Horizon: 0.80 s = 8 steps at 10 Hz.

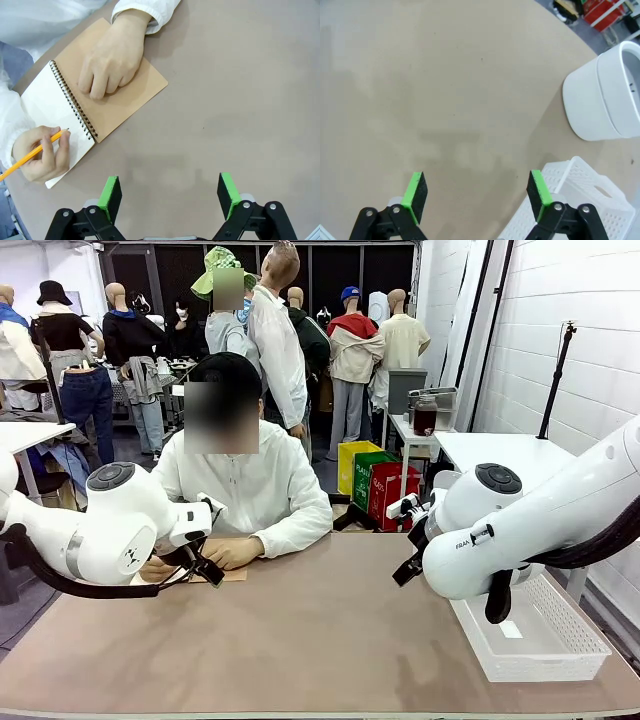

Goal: Sort the paper based on its condition.
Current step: If a person hands you a paper, place it in the Organizing basket , and if it's crumpled, put it in the Trash can.

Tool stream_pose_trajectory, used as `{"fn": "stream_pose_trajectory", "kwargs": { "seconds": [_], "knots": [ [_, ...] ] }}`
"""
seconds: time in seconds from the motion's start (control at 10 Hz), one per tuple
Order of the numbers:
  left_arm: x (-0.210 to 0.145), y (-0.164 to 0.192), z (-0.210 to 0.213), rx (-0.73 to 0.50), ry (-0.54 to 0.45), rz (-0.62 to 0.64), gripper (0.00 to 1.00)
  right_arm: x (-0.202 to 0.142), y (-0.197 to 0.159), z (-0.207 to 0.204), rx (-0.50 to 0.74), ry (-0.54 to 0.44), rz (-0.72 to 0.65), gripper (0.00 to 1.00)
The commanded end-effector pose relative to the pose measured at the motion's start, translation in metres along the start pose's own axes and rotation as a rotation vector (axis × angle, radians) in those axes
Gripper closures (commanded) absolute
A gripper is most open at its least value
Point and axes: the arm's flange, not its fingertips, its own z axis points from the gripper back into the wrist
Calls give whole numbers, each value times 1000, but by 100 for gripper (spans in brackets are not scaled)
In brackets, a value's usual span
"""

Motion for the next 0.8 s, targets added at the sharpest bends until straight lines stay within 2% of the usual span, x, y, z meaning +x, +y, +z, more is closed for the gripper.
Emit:
{"fn": "stream_pose_trajectory", "kwargs": {
  "seconds": [0.0,0.4,0.7],
  "knots": [
    [12,5,23,4,8,8,0,13,-3,17,35,15,-12,0],
    [40,12,91,46,57,1,0,41,-12,73,74,-17,-20,0],
    [53,17,143,21,46,-3,0,66,-19,125,123,-30,-14,0]
  ]
}}
